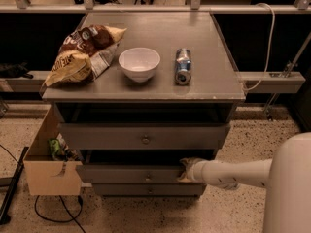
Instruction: Open middle drawer
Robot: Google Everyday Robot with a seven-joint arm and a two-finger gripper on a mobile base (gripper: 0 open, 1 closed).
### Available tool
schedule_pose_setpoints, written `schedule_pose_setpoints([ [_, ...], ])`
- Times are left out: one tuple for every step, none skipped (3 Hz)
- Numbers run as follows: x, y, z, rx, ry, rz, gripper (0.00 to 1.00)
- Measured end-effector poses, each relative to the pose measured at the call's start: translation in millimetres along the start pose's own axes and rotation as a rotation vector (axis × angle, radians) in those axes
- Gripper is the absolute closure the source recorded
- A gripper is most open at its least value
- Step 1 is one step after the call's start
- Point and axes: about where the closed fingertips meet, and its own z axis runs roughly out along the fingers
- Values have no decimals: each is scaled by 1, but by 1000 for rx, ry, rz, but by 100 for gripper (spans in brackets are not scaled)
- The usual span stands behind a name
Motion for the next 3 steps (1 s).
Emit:
schedule_pose_setpoints([
  [0,0,0,0,0,0,55],
  [0,0,0,0,0,0,31],
  [0,0,0,0,0,0,31],
])
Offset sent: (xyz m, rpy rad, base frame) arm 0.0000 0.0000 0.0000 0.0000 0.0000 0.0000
